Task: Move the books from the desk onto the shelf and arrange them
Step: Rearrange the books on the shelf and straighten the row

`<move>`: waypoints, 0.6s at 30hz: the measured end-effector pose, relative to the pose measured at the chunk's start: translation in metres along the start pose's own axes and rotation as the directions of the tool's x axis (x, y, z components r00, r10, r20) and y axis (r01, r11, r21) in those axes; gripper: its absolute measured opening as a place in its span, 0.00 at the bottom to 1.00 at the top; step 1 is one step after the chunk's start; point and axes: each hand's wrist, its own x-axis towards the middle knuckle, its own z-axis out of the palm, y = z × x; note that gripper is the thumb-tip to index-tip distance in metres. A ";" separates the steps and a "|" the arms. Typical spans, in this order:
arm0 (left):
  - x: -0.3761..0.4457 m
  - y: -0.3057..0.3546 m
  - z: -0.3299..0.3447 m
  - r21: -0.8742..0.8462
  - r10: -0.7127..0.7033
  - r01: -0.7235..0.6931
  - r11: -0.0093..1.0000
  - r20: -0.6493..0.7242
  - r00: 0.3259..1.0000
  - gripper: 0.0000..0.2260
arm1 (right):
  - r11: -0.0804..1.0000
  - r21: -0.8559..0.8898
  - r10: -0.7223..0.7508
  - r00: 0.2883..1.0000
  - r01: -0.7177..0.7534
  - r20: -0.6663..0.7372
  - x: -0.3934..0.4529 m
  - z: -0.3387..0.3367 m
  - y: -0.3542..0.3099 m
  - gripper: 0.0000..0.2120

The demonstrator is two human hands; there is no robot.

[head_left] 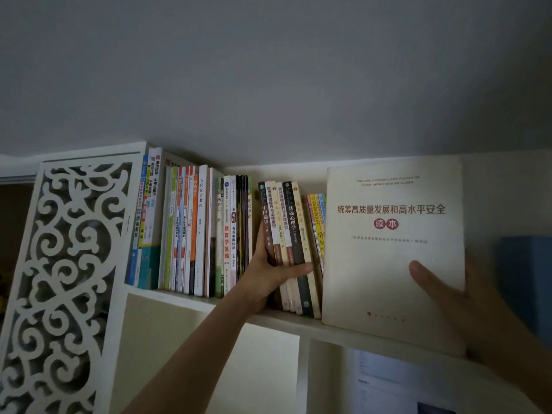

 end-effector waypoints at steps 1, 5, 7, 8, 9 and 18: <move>0.001 -0.001 0.000 0.001 0.005 -0.005 1.000 0.018 1.000 0.53 | 1.000 0.027 0.008 1.000 -0.008 0.000 0.000 0.001 -0.001 0.31; 0.004 0.000 0.000 0.021 0.016 -0.018 1.000 0.074 0.997 0.49 | 0.997 0.078 0.021 1.000 -0.020 -0.005 -0.003 0.002 -0.004 0.23; 0.004 0.003 0.002 0.042 -0.009 0.006 0.999 0.088 0.996 0.49 | 0.996 0.080 0.031 0.999 -0.031 -0.005 -0.004 0.000 -0.004 0.21; 0.003 0.006 0.003 0.065 -0.011 0.006 0.998 0.086 0.996 0.49 | 0.996 0.084 0.040 0.999 -0.040 -0.003 -0.005 0.000 -0.006 0.20; 0.002 0.009 0.005 0.108 -0.001 -0.006 0.994 0.069 0.998 0.49 | 0.995 0.086 0.053 0.999 -0.053 0.000 -0.007 0.000 -0.006 0.20; -0.025 0.033 0.023 0.340 0.097 -0.126 0.932 0.100 0.990 0.28 | 0.963 0.210 0.165 0.985 -0.171 0.046 -0.004 0.001 -0.006 0.10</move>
